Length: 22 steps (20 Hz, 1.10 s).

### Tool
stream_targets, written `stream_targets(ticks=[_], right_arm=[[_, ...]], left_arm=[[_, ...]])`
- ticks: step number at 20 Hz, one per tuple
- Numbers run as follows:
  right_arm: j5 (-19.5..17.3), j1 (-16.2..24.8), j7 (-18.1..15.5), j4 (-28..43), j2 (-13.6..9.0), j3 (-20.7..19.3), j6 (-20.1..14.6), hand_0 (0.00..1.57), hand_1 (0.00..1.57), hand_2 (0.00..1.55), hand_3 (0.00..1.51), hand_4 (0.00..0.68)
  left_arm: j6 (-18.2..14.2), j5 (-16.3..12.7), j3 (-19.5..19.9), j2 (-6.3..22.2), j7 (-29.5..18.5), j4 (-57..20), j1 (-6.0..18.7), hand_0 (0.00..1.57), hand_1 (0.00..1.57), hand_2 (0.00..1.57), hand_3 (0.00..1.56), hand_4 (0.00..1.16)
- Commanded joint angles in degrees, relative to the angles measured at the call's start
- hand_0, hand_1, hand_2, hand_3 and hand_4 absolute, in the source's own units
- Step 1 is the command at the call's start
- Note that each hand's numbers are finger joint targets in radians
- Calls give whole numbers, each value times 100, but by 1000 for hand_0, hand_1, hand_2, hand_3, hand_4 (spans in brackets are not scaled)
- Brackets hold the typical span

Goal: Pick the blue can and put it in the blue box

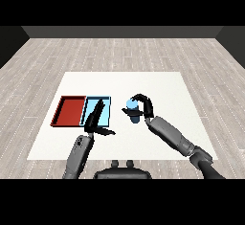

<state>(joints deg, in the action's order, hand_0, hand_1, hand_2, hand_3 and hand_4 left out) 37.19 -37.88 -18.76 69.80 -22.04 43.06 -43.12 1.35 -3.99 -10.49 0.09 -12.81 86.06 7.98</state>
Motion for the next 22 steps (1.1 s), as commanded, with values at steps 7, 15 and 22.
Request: stream_targets(ticks=[7,15,22], right_arm=[[-931,470,594,649,-46,-452,426,1461,1461,1461,1400,609],[-1865,1018,788,1209,230,-724,654,1489,1489,1466,1399,606],[-2680,892,1485,1177,832,-1194,932,1480,1480,1467,1400,603]], left_arm=[[-951,-461,-1051,-8,10,-714,480,0,0,0,0,0],[-1017,-681,-838,-8,88,-1302,1070,0,0,0,0,0],[-1093,-1053,-1179,-9,-246,-1502,967,0,0,0,0,0]])
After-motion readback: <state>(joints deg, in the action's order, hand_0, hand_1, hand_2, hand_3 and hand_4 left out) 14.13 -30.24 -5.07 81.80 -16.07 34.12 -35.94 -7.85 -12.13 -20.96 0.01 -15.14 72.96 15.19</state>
